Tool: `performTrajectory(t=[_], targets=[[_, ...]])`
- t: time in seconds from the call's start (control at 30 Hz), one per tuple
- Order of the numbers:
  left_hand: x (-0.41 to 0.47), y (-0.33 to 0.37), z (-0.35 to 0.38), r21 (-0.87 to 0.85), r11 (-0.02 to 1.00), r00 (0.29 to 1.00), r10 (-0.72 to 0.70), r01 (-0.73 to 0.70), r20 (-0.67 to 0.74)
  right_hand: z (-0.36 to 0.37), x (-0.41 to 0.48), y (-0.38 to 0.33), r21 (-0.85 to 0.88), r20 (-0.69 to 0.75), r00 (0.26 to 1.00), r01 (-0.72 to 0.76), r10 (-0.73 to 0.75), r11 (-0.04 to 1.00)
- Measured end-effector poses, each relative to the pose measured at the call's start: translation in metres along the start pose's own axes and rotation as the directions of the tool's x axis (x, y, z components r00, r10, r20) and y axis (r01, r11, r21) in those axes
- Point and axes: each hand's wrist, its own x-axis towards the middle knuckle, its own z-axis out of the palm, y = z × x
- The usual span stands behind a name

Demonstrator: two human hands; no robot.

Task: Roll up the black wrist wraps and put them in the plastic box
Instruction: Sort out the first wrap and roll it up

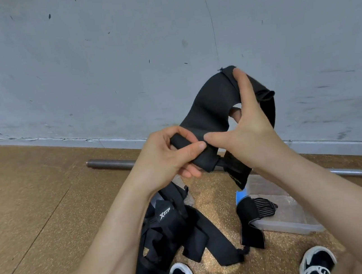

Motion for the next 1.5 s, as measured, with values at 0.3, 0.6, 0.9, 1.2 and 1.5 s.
performTrajectory(t=[0.3, 0.6, 0.9, 1.2, 1.5], targets=[[-0.003, -0.001, 0.002, -0.106, 0.993, 0.998, 0.06, -0.058, 0.024, -0.009, 0.003, 0.004, 0.385, 0.304, 0.936, -0.292, 0.179, 0.876], [-0.001, -0.004, -0.001, -0.324, 0.946, 0.992, 0.052, -0.013, 0.113, -0.008, 0.001, 0.004, 0.416, 0.358, 0.908, -0.363, 0.217, 0.834], [-0.002, -0.008, -0.013, -0.418, 0.908, 0.985, 0.053, 0.022, 0.167, -0.006, 0.0, 0.007, 0.46, 0.295, 0.93, -0.339, 0.219, 0.82], [0.001, -0.009, -0.006, -0.318, 0.948, 1.0, 0.015, -0.017, -0.007, 0.002, 0.003, 0.012, 0.422, 0.021, 0.985, -0.164, 0.171, 0.892], [0.002, -0.007, -0.006, -0.331, 0.941, 0.997, 0.061, -0.072, -0.041, 0.009, -0.005, 0.015, 0.552, 0.324, 0.895, -0.443, 0.308, 0.706]])
